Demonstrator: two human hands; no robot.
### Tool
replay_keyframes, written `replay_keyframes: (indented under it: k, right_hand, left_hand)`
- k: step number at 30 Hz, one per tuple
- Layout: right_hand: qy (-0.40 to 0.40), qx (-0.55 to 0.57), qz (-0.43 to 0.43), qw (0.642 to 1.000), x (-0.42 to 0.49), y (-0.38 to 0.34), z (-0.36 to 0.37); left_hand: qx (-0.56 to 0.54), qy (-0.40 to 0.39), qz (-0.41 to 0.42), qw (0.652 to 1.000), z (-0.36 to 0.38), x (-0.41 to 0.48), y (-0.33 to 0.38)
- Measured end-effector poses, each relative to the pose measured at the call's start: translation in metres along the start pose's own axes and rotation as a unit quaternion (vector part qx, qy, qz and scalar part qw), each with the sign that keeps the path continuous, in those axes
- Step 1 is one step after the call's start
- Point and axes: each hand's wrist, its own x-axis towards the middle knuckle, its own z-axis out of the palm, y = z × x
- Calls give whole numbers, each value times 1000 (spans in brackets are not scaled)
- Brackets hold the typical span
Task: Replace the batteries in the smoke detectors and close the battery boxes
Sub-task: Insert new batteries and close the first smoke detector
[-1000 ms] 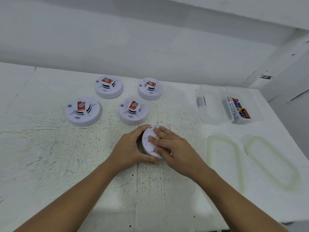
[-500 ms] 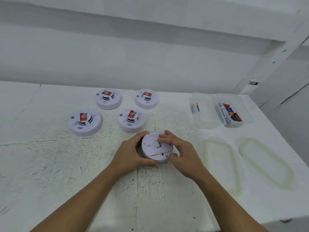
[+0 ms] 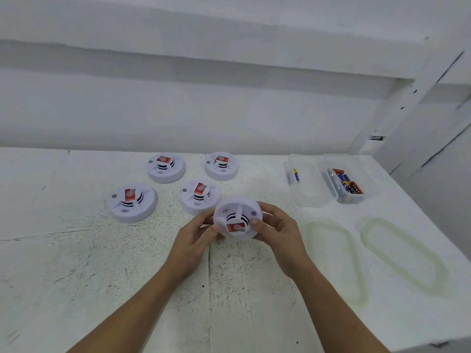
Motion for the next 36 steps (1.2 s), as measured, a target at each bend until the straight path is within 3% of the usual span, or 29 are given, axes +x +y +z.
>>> replay_keyframes:
  k: [7,36]
  right_hand:
    - [64,75,73,992,7,12,20]
    - [87,-26,66,994,13,35,14]
  left_hand:
    - [-2,39,-10,999,1,2,-7]
    - [-67,35,-13,997,-1,9,-21]
